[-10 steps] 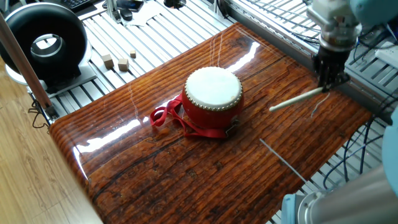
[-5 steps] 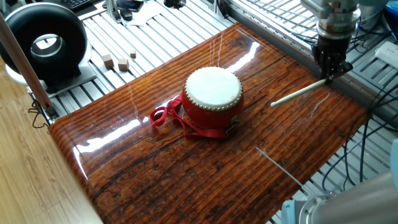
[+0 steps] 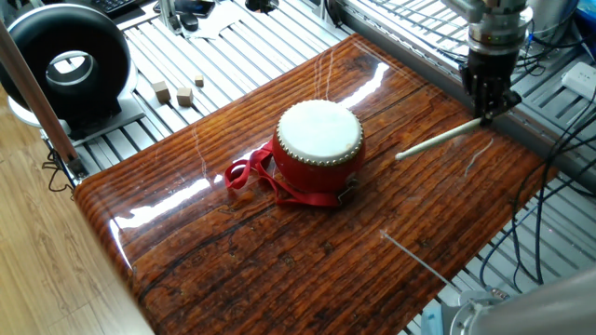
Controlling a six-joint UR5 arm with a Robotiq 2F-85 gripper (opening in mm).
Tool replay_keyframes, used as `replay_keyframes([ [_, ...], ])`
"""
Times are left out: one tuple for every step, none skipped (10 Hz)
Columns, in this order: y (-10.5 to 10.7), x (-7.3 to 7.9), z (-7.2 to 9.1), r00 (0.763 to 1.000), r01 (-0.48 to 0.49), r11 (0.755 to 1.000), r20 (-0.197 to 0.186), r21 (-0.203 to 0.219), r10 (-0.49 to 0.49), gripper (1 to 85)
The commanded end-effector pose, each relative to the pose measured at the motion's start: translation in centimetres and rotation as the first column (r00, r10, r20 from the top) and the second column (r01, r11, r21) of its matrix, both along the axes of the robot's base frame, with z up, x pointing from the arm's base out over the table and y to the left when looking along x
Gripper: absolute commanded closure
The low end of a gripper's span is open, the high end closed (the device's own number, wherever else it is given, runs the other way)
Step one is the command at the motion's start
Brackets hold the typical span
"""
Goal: Play the drum
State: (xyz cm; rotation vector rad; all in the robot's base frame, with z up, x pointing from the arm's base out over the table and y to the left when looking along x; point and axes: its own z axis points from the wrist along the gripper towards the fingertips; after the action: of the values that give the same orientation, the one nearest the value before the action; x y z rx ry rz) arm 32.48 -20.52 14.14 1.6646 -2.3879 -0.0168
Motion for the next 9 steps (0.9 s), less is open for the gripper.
replay_keyframes([
  [1.8, 0.2, 0.4, 1.0, 0.015, 1.0, 0.016, 0.009, -0.016, 84.7],
  [1.7, 0.2, 0.4, 1.0, 0.019, 1.0, 0.013, 0.005, -0.019, 84.7],
  [1.6, 0.3, 0.4, 0.999, 0.028, 1.0, 0.016, 0.0, -0.028, 84.7],
  [1.8, 0.5, 0.4, 0.996, 0.075, 0.997, 0.037, 0.004, -0.075, 84.7],
  [3.6, -0.1, 0.4, 0.981, 0.192, 0.98, 0.014, 0.051, -0.193, 84.7],
  [5.0, -2.2, 0.8, 0.96, 0.275, 0.959, -0.073, 0.065, -0.271, 84.7],
  [5.7, -3.3, 1.2, 0.938, 0.334, 0.94, -0.122, 0.061, -0.325, 84.7],
  [5.2, -3.4, 1.2, 0.917, 0.386, 0.922, -0.113, 0.022, -0.381, 84.7],
  [3.4, -2.8, 1.0, 0.894, 0.443, 0.895, -0.052, -0.049, -0.446, 84.7],
])
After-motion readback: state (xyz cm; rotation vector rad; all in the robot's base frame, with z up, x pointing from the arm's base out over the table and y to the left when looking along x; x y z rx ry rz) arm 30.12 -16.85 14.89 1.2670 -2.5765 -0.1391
